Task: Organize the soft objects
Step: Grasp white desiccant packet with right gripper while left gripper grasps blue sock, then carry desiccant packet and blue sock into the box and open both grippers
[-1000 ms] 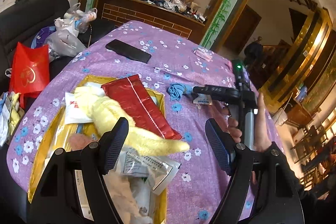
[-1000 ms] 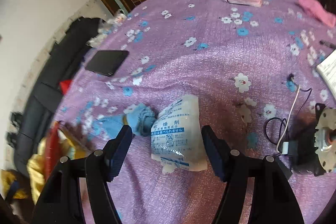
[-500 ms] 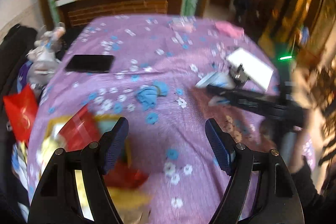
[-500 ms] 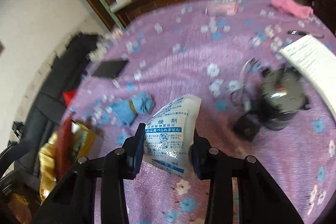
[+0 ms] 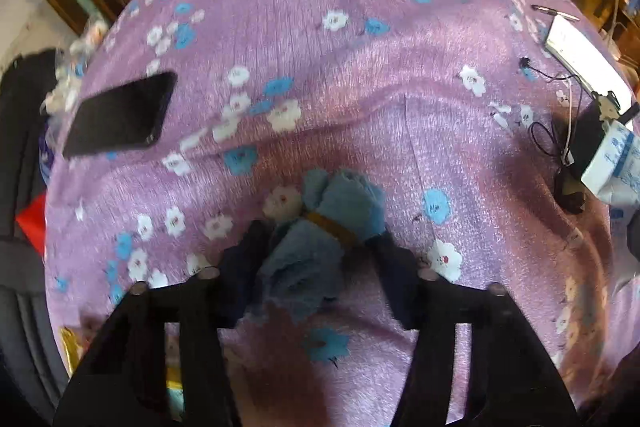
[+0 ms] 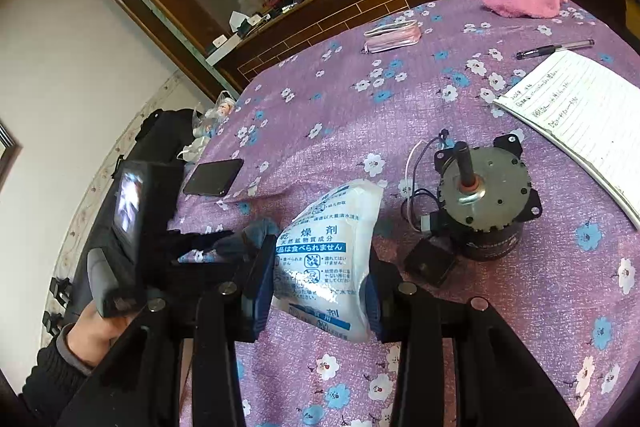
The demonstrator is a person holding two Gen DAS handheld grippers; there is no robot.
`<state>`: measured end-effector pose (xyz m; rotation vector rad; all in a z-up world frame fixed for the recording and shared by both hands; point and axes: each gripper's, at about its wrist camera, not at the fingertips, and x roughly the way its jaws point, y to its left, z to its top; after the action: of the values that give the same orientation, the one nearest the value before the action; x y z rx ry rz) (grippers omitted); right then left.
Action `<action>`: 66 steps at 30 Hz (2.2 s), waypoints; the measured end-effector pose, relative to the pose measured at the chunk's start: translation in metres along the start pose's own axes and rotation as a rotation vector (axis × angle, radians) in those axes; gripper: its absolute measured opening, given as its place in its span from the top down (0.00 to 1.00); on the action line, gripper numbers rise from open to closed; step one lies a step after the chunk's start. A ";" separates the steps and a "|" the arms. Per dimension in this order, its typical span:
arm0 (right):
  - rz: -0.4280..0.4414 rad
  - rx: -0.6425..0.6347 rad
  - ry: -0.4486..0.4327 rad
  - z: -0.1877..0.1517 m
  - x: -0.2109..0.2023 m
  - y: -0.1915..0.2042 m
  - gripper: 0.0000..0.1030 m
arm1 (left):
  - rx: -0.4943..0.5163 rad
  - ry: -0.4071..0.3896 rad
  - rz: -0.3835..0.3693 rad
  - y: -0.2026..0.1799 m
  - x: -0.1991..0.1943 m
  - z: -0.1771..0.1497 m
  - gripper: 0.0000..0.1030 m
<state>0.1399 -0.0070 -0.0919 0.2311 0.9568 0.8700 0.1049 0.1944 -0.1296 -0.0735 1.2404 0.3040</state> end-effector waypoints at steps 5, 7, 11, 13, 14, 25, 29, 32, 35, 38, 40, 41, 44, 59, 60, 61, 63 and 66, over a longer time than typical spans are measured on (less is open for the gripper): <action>0.018 0.001 -0.013 -0.001 -0.006 0.002 0.63 | -0.013 0.017 0.011 -0.007 -0.004 -0.006 0.75; 0.021 0.001 -0.013 -0.001 -0.007 0.001 0.63 | -0.067 0.027 -0.047 -0.003 -0.010 -0.010 0.75; 0.031 0.004 -0.017 -0.001 -0.006 0.001 0.63 | -0.184 0.036 -0.215 0.004 -0.038 -0.037 0.76; 0.041 0.005 -0.010 -0.002 -0.005 0.002 0.63 | -0.181 -0.005 -0.242 -0.001 -0.061 -0.058 0.76; 0.047 0.006 -0.004 -0.003 -0.005 0.003 0.63 | -0.186 -0.020 -0.255 -0.002 -0.070 -0.066 0.76; 0.056 -0.089 -0.008 -0.027 -0.007 0.032 0.63 | -0.361 -0.298 -0.366 0.020 -0.175 -0.204 0.76; 0.132 -0.029 -0.032 -0.062 -0.040 0.043 0.63 | -0.383 -0.354 -0.344 0.024 -0.188 -0.240 0.76; 0.170 -0.002 -0.041 -0.090 -0.056 0.057 0.63 | -0.390 -0.372 -0.373 0.028 -0.188 -0.247 0.75; 0.179 0.006 -0.036 -0.106 -0.056 0.073 0.63 | -0.386 -0.393 -0.371 0.031 -0.191 -0.254 0.75; 0.178 -0.009 -0.022 -0.115 -0.054 0.091 0.63 | -0.395 -0.415 -0.375 0.039 -0.198 -0.265 0.75; 0.174 -0.041 -0.022 -0.118 -0.056 0.103 0.63 | -0.405 -0.432 -0.372 0.044 -0.202 -0.271 0.75; 0.171 -0.052 -0.023 -0.119 -0.057 0.106 0.63 | -0.410 -0.434 -0.375 0.046 -0.201 -0.270 0.75; 0.166 -0.068 -0.030 -0.122 -0.059 0.115 0.63 | -0.429 -0.432 -0.396 0.050 -0.200 -0.272 0.75; 0.226 -0.094 -0.023 -0.125 -0.046 0.139 0.63 | -0.484 -0.500 -0.388 0.076 -0.213 -0.291 0.75; 0.232 -0.104 -0.024 -0.126 -0.047 0.143 0.63 | -0.498 -0.506 -0.390 0.081 -0.215 -0.296 0.75; 0.239 -0.111 -0.024 -0.127 -0.047 0.146 0.63 | -0.505 -0.509 -0.391 0.086 -0.216 -0.299 0.75; 0.251 -0.123 -0.016 -0.130 -0.045 0.152 0.63 | -0.520 -0.516 -0.376 0.097 -0.218 -0.306 0.75; 0.254 -0.154 0.007 -0.132 -0.034 0.163 0.63 | -0.558 -0.528 -0.352 0.116 -0.217 -0.313 0.75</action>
<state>-0.0627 0.0493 -0.0609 0.2208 0.8736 1.1736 -0.2771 0.1962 -0.0161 -0.6450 0.5765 0.3274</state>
